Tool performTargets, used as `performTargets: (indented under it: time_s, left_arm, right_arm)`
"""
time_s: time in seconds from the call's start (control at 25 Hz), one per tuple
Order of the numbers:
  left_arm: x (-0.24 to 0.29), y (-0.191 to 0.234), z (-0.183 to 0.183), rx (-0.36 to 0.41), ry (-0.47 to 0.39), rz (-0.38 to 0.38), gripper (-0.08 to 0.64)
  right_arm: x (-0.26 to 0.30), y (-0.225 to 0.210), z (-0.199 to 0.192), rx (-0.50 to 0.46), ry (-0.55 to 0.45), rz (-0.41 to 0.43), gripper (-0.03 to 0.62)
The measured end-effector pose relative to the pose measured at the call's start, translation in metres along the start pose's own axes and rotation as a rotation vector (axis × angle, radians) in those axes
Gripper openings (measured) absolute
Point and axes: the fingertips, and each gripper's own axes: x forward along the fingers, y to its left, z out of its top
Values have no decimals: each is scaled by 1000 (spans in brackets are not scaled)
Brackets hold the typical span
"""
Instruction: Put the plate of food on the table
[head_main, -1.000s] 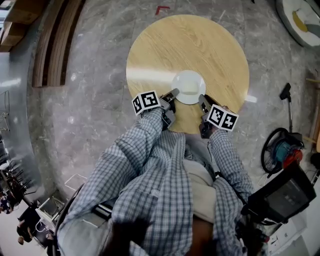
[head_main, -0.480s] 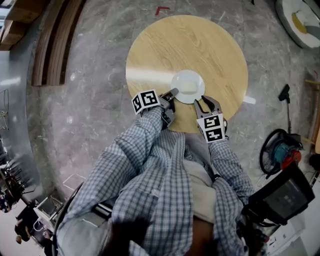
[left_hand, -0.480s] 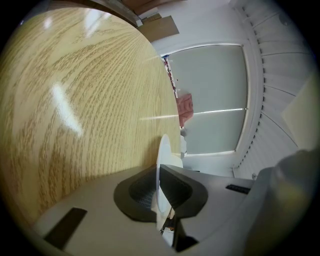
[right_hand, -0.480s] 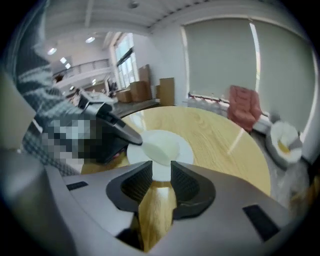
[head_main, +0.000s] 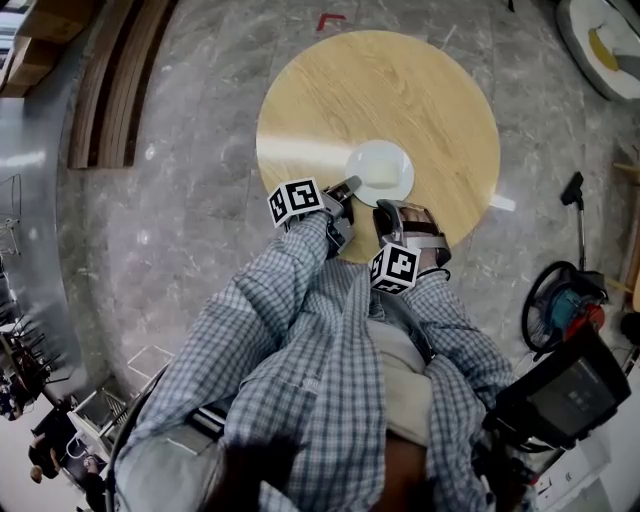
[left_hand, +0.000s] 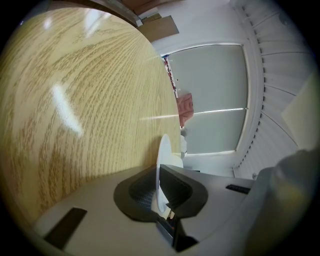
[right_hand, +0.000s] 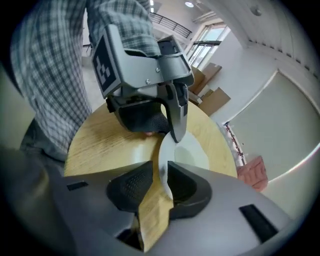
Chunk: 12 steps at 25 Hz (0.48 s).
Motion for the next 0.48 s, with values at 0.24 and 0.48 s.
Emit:
performTargets:
  time_s: [0.24, 0.48]
  left_arm:
    - [2, 0, -3, 13, 14, -5, 19]
    - [4, -4, -5, 17, 54, -45, 20]
  right_arm:
    - [2, -1, -2, -81, 38, 3, 48]
    - [1, -4, -7, -64, 70, -3, 44]
